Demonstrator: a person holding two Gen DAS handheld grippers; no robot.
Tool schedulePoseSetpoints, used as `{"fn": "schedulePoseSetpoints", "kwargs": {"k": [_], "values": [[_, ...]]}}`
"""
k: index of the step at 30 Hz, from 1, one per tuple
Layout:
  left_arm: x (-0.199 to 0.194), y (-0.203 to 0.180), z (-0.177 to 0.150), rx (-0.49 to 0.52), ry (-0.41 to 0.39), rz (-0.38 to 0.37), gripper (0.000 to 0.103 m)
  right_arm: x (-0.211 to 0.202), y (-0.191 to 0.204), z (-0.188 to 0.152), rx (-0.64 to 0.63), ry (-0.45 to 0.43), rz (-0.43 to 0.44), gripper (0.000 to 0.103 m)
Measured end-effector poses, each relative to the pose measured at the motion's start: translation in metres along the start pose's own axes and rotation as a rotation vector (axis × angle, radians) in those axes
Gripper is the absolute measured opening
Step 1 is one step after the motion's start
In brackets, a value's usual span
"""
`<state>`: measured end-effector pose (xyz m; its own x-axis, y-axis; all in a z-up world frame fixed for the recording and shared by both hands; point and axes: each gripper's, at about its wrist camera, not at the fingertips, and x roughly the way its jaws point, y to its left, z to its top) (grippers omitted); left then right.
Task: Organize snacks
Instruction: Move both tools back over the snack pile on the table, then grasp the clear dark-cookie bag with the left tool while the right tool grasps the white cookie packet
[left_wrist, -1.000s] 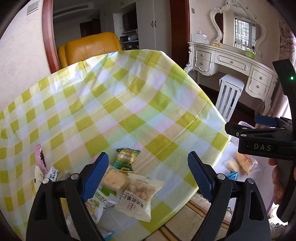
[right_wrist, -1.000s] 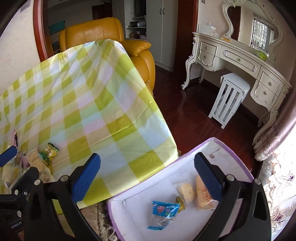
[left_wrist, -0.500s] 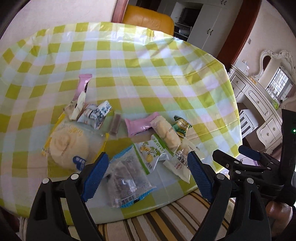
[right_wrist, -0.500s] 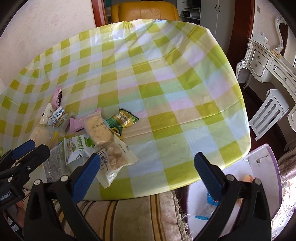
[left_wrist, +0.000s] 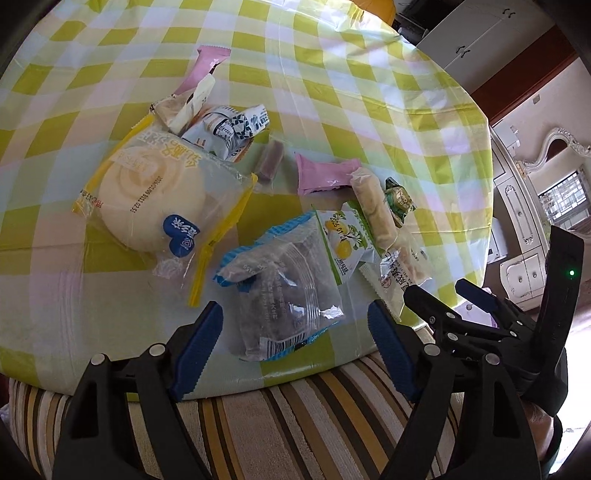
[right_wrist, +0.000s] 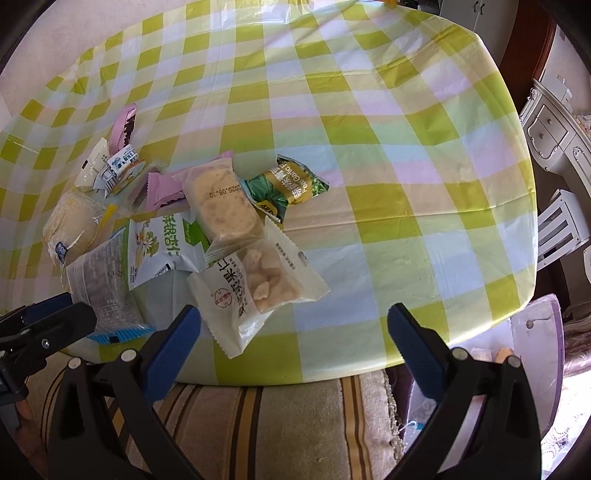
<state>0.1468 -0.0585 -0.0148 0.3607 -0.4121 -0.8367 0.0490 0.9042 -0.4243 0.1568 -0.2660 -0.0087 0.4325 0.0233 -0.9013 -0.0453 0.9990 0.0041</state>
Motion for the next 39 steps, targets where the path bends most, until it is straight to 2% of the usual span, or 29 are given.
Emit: {"fn": "schedulePoseSetpoints", "kwargs": {"k": [8,12,17,21,22,24,27,34,36,38,39], "values": [[0.015,-0.003,0.011,0.019,0.024,0.030,0.078,0.019,0.008,0.007,-0.025,0.061,-0.009,0.101],[0.017,-0.004,0.011,0.029,0.030,0.037,0.078,0.021,0.000,0.007,-0.032,0.080,-0.078,0.101],[0.019,-0.007,0.010,0.050,0.028,0.050,0.078,0.026,-0.028,0.006,0.001,0.097,-0.154,0.101],[0.020,-0.009,0.010,0.060,0.027,0.058,0.077,0.021,-0.049,0.006,0.038,0.078,-0.204,0.101],[0.020,-0.010,0.010,0.062,0.026,0.062,0.077,0.018,-0.052,0.005,0.051,0.069,-0.188,0.101],[0.022,-0.011,0.011,0.068,0.027,0.071,0.068,0.011,-0.049,0.005,0.049,0.041,-0.138,0.101],[0.024,-0.011,0.013,0.072,0.026,0.093,0.065,0.005,-0.032,0.007,0.017,0.015,-0.088,0.101],[0.025,-0.012,0.015,0.082,0.011,0.104,0.058,0.025,-0.012,0.021,0.006,0.045,-0.084,0.101],[0.023,-0.011,0.014,0.079,-0.001,0.102,0.053,0.028,-0.011,0.023,0.006,0.048,-0.091,0.096],[0.020,-0.010,0.014,0.072,-0.017,0.101,0.049,0.033,-0.011,0.022,0.007,0.059,-0.091,0.084],[0.018,-0.010,0.014,0.070,-0.025,0.103,0.049,0.035,-0.012,0.022,0.015,0.066,-0.090,0.082]]}}
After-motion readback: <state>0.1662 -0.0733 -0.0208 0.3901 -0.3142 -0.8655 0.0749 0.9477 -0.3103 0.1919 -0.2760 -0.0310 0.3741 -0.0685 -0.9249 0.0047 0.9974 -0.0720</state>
